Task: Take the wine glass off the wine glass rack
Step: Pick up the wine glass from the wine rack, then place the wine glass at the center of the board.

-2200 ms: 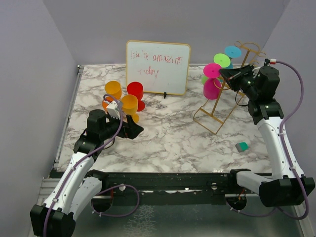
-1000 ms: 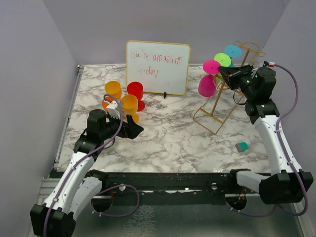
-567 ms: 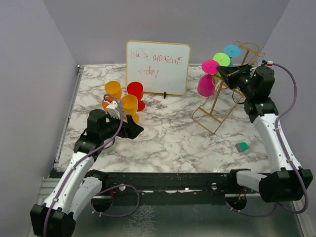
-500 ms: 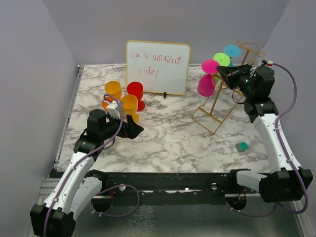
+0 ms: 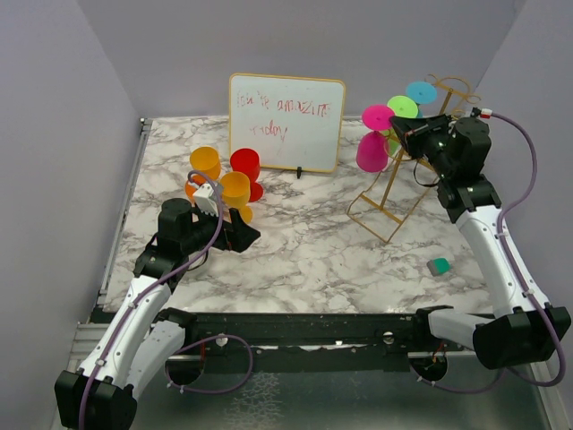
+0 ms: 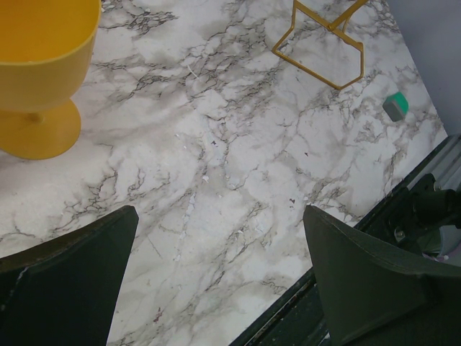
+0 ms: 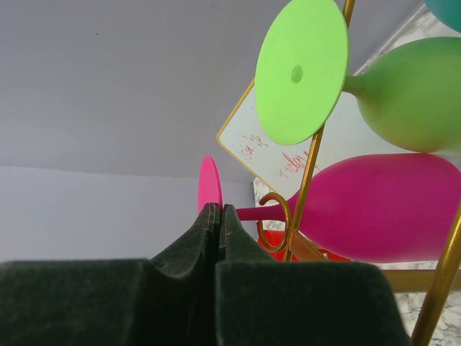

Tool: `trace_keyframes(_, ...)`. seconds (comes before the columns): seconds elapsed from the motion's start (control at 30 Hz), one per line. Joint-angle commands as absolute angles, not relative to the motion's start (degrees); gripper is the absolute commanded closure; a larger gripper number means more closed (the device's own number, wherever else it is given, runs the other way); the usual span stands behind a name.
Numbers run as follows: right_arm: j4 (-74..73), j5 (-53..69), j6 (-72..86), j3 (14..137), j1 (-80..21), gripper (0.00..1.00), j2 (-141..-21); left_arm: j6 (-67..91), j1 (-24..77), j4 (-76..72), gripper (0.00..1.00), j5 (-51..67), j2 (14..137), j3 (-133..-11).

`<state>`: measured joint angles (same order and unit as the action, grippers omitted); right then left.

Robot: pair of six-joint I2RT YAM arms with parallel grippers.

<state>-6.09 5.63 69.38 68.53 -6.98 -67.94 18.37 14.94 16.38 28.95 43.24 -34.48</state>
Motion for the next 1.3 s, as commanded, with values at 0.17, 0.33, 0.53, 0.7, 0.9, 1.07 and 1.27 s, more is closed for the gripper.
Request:
trace_keyframes(0.17, -5.99, 2.83, 67.65, 72.49, -9.39, 0.99, -70.36, 17.92, 14.68, 15.82, 0.01, 29.18, 42.83, -34.96)
trace_keyframes(0.33, -6.15, 4.99, 65.62, 73.34, -10.96, 1.00, -70.60, 17.84, 14.68, 15.82, 0.01, 29.27, 43.00, -35.04)
trace_keyframes(0.53, -6.03, 12.14, 62.50, 73.54, -11.34, 1.00, -69.36, 17.84, 14.68, 15.82, 0.01, 29.10, 42.99, -35.02)
trace_keyframes(0.7, -1.11, 24.05, 57.33, 74.36, -11.59, 1.00, -69.25, 17.84, 14.68, 15.82, 0.01, 28.75, 42.73, -35.02)
trace_keyframes(0.9, 2.16, 35.15, 53.81, 74.01, -11.69, 1.00, -68.82, 17.84, 14.68, 16.25, 0.01, 27.60, 42.00, -35.13)
trace_keyframes(1.07, 2.54, 41.58, 50.60, 72.68, -12.16, 1.00, -68.34, 18.26, 14.68, 16.43, 0.01, 26.57, 40.83, -35.07)
trace_keyframes(1.27, -2.43, 46.72, 42.59, 72.05, -14.29, 0.99, -66.81, 21.28, 14.68, 17.13, 0.01, 29.04, 39.85, -36.98)
